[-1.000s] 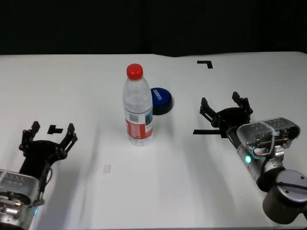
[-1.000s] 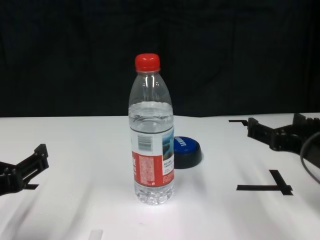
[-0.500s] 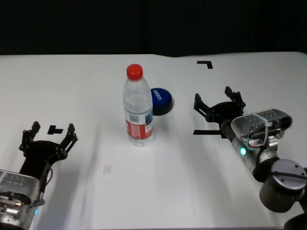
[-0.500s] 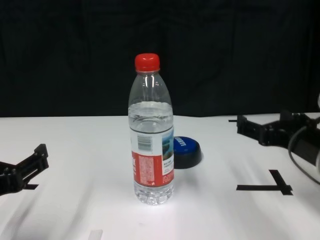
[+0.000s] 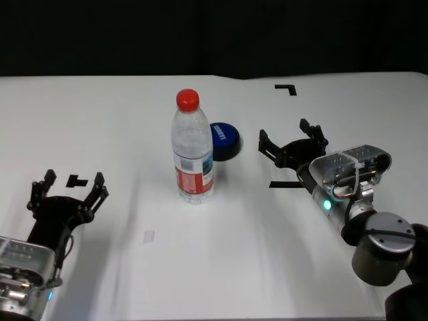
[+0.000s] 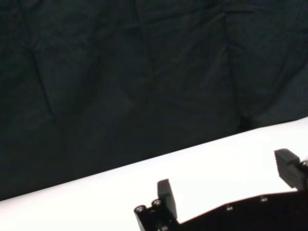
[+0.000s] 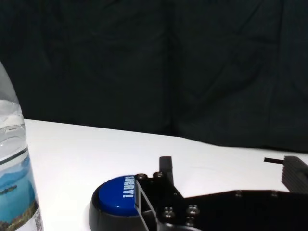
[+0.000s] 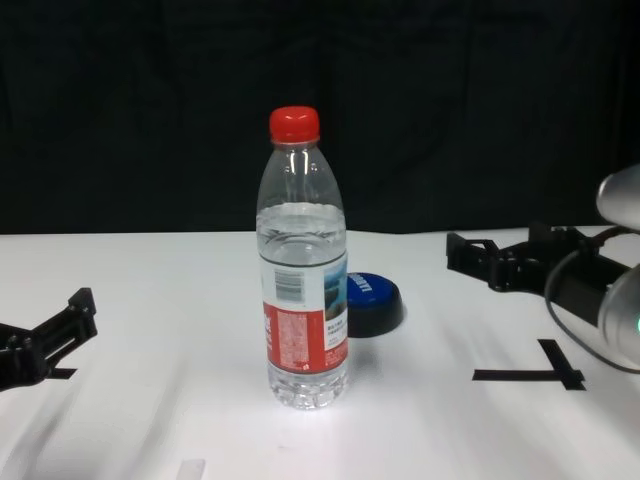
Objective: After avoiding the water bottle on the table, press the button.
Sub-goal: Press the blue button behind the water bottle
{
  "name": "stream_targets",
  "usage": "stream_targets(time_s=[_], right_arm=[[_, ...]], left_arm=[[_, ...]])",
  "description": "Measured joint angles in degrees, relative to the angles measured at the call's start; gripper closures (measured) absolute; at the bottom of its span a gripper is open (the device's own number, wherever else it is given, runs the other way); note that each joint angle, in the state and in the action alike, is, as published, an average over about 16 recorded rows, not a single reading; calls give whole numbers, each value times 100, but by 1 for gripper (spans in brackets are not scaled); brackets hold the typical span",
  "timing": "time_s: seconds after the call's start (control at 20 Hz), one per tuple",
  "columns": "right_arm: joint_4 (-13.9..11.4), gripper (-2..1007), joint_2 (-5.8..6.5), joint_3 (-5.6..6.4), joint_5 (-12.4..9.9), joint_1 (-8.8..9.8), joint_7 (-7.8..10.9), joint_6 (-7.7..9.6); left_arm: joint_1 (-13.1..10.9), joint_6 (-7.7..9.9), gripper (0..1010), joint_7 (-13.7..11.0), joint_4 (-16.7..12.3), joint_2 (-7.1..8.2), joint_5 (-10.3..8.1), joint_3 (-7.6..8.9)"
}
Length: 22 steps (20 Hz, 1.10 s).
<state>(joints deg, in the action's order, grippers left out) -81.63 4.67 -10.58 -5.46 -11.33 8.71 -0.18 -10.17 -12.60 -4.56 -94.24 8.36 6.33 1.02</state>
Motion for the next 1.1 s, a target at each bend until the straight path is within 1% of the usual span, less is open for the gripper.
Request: stream_targets(time_s=[0.7, 1.1], right_arm=[[518, 2, -92, -108, 53, -419, -5, 75], [920, 2, -160, -153, 120, -746, -16, 42]], left_arm=[[0, 0, 7, 0, 0, 0, 0, 0], [0, 0, 7, 0, 0, 0, 0, 0]])
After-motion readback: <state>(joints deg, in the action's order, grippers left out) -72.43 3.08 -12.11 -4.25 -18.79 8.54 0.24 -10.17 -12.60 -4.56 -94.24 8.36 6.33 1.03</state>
